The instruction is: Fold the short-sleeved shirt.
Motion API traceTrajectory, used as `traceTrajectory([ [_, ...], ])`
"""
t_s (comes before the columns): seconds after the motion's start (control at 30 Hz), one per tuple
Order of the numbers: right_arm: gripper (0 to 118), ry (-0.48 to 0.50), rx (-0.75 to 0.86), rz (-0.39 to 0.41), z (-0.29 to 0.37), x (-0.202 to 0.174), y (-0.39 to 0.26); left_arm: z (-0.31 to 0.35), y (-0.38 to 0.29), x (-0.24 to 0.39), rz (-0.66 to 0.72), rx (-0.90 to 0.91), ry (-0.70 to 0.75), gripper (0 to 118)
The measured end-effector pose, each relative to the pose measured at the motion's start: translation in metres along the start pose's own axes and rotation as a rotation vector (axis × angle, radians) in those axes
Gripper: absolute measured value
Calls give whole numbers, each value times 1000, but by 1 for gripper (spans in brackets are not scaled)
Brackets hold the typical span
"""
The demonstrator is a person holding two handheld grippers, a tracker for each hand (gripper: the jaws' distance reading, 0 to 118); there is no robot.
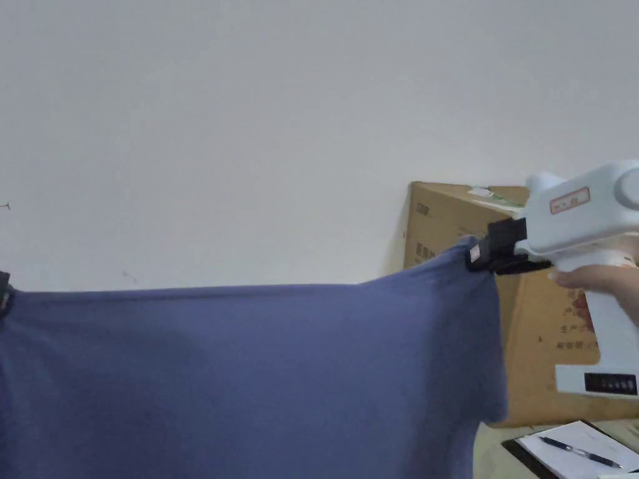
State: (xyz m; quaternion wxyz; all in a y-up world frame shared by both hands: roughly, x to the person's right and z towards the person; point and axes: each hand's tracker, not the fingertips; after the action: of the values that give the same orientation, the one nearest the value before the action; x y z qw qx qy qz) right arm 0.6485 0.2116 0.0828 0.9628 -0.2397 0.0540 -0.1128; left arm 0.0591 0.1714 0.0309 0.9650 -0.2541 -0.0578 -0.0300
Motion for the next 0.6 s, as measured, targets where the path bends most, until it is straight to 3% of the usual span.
traceTrajectory([
  [0.23, 0, -86, 153, -14, -42, -34, 113, -26, 100, -4, 84, 135, 62, 2],
  [0.43, 0, -156, 306, 139, -58, -71, 187, -48, 168, -5, 53, 262, 135, 2],
  [0.6, 0, -181, 344, 173, -85, -81, 189, -81, 173, -2, 52, 311, 169, 2],
])
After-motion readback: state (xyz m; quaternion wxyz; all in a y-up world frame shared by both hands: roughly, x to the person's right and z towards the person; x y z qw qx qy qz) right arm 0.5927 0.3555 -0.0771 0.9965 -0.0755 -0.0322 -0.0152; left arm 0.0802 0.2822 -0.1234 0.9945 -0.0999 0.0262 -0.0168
